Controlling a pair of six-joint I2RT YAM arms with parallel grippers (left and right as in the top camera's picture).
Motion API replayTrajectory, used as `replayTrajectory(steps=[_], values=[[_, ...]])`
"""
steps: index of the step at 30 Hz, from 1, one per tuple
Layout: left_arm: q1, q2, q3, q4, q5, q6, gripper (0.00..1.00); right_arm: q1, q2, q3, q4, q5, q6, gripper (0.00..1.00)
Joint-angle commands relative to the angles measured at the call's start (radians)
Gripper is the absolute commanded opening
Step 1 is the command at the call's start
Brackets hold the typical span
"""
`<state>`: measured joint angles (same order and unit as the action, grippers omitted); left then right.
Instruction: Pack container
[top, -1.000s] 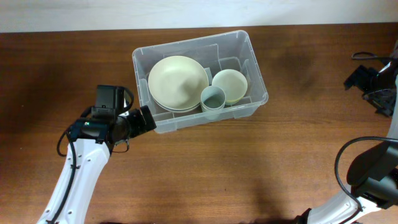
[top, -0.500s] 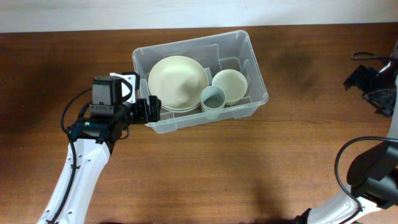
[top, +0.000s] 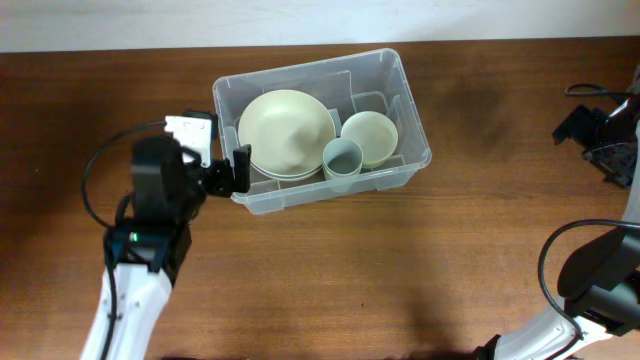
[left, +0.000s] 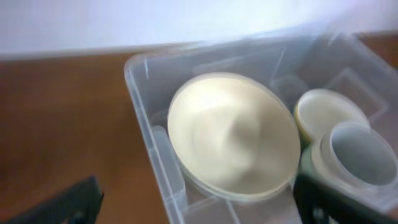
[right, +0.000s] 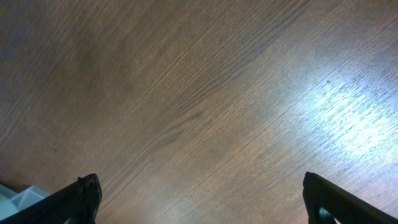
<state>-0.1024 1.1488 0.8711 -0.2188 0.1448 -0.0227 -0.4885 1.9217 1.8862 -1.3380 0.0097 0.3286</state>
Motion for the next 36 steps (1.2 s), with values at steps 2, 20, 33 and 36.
replayTrajectory(steps=[2, 20, 33, 36], values=[[-0.002, -0.121, -0.196, 0.203, -0.010, 0.039, 1.00, -0.003, -0.013, -0.003, 0.001, 0.002, -0.007, 0.99], [-0.002, -0.767, -0.722, 0.521, -0.011, 0.072, 1.00, -0.003, -0.013, -0.003, 0.001, 0.002, -0.007, 0.99], [0.001, -1.042, -0.863, 0.500, -0.011, 0.160, 1.00, -0.003, -0.013, -0.003, 0.001, 0.002, -0.007, 0.99], [0.001, -1.069, -0.863, 0.476, -0.011, 0.175, 1.00, -0.003, -0.013, -0.003, 0.001, 0.002, -0.007, 0.99]])
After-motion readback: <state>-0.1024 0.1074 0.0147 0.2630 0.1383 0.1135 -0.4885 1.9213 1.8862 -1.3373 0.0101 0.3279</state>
